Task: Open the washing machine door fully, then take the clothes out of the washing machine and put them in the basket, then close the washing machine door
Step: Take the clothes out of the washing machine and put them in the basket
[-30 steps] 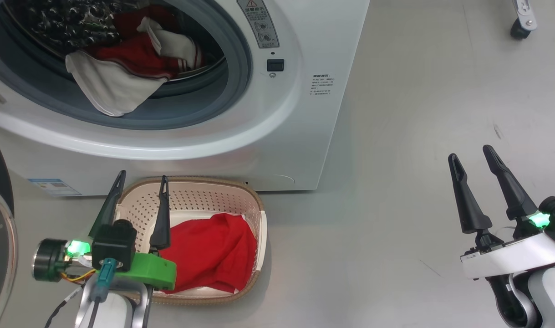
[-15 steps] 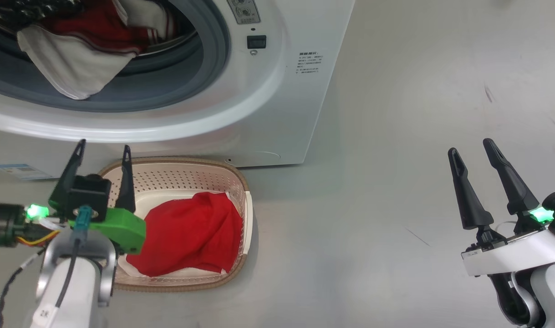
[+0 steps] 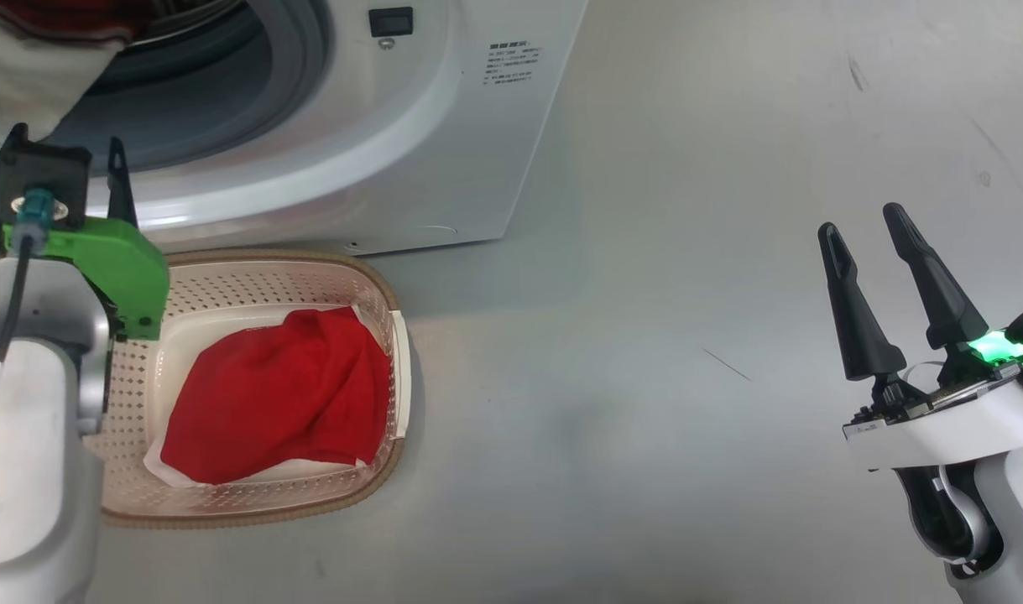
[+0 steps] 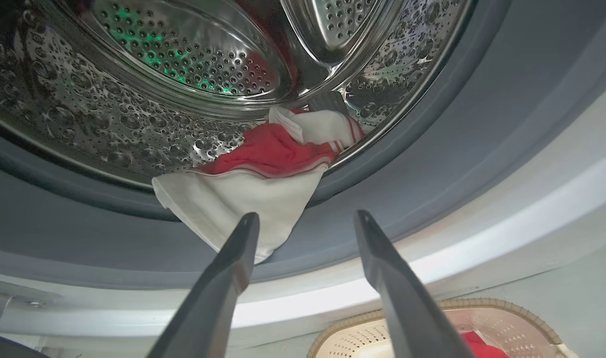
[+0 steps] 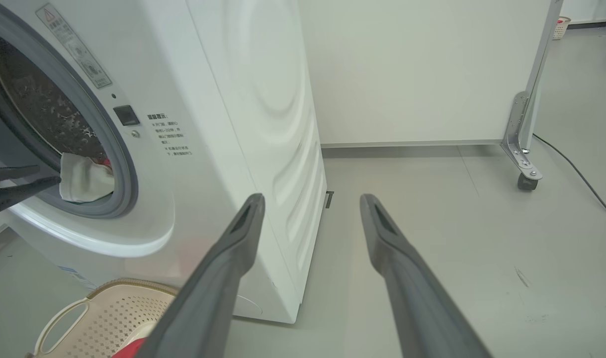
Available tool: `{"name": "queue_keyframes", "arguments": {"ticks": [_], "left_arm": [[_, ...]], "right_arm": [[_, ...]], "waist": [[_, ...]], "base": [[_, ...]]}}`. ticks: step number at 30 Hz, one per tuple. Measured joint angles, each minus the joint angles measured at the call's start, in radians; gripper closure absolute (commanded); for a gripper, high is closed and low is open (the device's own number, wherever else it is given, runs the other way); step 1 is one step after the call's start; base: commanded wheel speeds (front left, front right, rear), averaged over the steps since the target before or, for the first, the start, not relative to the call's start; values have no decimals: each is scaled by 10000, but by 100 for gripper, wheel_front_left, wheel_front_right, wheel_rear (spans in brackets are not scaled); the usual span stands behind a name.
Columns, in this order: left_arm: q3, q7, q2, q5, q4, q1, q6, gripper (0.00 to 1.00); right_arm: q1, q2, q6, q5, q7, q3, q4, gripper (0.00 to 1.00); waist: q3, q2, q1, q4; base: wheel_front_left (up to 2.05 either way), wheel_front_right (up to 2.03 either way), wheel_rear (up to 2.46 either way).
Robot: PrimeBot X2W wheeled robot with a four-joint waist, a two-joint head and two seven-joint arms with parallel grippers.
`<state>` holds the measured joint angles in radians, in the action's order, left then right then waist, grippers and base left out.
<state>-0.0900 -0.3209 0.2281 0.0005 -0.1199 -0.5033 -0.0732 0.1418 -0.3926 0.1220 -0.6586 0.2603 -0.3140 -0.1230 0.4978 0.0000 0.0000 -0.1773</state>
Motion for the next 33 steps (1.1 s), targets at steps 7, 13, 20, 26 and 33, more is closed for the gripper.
{"name": "queue_keyframes", "arguments": {"ticks": [7,13,20,26,33], "left_arm": [[278,-1707,606,13,-389,-1003,307,0],[502,-2926,800,0,-788,-1698,389,0],[725,-3875,1421,328,-1080,-2440,389,0],[575,-4426,1555,589,-1166,-2824,389,0],[180,-5079,1609,1024,-1358,-2974,504,0]], "right_arm": [[420,35,0,-230,0,-219,27,0],[649,148,0,-334,0,-372,159,0],[938,228,0,-453,0,-510,274,0],[1067,249,0,-472,2,-460,380,0],[1186,341,0,-546,2,-405,487,0]], "waist": [[588,0,0,-588],[964,0,0,-1088],[1275,0,0,-1549],[1508,0,0,-1812],[1596,0,0,-1927]], "base": [[0,0,0],[0,0,0],[0,0,0],[0,0,0],[0,0,0]]}}
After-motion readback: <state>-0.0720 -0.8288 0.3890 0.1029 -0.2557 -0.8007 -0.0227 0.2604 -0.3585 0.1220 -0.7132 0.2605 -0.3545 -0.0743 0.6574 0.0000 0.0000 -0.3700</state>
